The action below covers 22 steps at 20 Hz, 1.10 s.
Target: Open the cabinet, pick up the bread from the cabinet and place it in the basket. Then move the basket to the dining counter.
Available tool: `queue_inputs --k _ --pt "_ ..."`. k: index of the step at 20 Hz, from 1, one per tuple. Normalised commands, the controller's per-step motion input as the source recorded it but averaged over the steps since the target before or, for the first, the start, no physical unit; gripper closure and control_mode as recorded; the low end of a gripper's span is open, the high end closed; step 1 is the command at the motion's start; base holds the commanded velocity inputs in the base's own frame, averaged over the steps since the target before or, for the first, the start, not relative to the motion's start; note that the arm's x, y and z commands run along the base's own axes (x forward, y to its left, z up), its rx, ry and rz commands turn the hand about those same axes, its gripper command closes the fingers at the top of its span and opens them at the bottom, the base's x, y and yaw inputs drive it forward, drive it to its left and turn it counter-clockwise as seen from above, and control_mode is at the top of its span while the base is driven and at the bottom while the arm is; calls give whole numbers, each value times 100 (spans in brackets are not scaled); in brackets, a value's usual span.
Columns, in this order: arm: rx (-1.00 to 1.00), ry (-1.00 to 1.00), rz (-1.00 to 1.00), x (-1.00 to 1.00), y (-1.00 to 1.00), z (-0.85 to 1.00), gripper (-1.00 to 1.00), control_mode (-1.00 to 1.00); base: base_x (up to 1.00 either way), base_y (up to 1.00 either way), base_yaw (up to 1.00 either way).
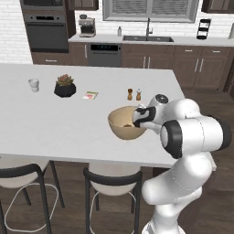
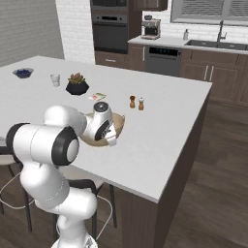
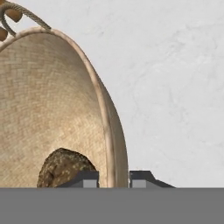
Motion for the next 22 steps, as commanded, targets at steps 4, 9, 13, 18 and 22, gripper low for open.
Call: queue_inputs --k 4,9,13,18,22 --pt "0 0 0 31 3 -14 100 -100 0 0 0" --pt "0 -3 0 -2 0 -4 100 -100 0 0 0" --pt "0 0 0 0 0 0 -100 -100 0 0 0" --pt "0 0 0 0 0 11 -100 -100 0 0 0" --pt "0 -3 0 -1 0 54 -100 -100 0 0 0"
